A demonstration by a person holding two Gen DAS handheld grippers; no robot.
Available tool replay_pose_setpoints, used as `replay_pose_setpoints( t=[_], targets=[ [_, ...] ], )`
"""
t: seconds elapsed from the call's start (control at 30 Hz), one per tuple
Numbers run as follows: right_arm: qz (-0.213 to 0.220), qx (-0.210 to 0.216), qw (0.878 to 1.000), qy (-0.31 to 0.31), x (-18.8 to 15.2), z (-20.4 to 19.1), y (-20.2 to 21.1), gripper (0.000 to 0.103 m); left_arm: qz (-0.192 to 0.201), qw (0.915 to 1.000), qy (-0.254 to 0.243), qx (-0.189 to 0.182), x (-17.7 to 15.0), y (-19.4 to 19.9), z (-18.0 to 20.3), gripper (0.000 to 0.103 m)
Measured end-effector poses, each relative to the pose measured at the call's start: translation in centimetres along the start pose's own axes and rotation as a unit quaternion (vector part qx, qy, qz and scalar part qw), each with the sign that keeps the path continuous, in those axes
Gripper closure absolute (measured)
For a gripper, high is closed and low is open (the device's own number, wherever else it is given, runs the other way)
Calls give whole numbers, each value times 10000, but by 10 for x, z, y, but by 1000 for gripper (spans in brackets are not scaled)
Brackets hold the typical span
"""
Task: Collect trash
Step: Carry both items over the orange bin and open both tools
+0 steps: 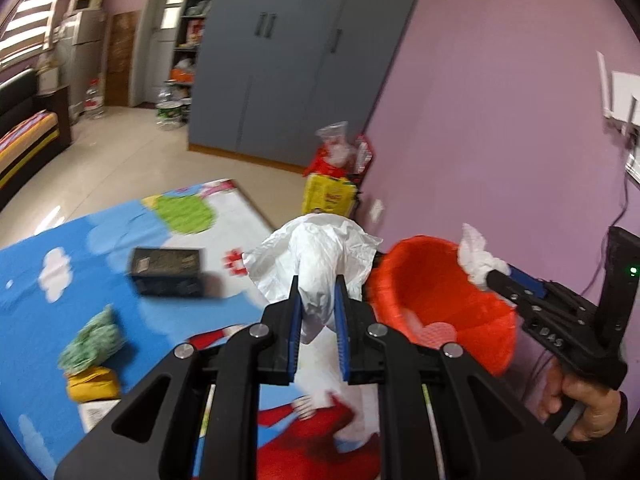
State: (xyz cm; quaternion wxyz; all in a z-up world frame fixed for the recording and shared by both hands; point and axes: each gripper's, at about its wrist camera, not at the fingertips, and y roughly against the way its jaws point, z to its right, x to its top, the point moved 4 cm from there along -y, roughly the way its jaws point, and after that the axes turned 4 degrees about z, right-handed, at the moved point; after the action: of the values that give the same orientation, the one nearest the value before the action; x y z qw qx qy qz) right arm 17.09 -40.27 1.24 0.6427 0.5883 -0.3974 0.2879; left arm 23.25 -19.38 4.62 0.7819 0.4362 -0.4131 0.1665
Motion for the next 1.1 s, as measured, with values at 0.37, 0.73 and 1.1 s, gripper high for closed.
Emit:
replay_pose_setpoints(
  t=[0.37,0.73,1.1],
  targets=[
    [32,-511,9986,-152,1,43,-2,67,-241,9966,-299,-724,2,-44,77,88],
    [84,-829,9960,-311,7,69,-2,65,-385,9907,-313,-1265,3,-71,114,85],
    [60,-907,9952,-371,6,78,-6,52,-371,9916,-9,-1236,5,-79,95,61]
  ],
)
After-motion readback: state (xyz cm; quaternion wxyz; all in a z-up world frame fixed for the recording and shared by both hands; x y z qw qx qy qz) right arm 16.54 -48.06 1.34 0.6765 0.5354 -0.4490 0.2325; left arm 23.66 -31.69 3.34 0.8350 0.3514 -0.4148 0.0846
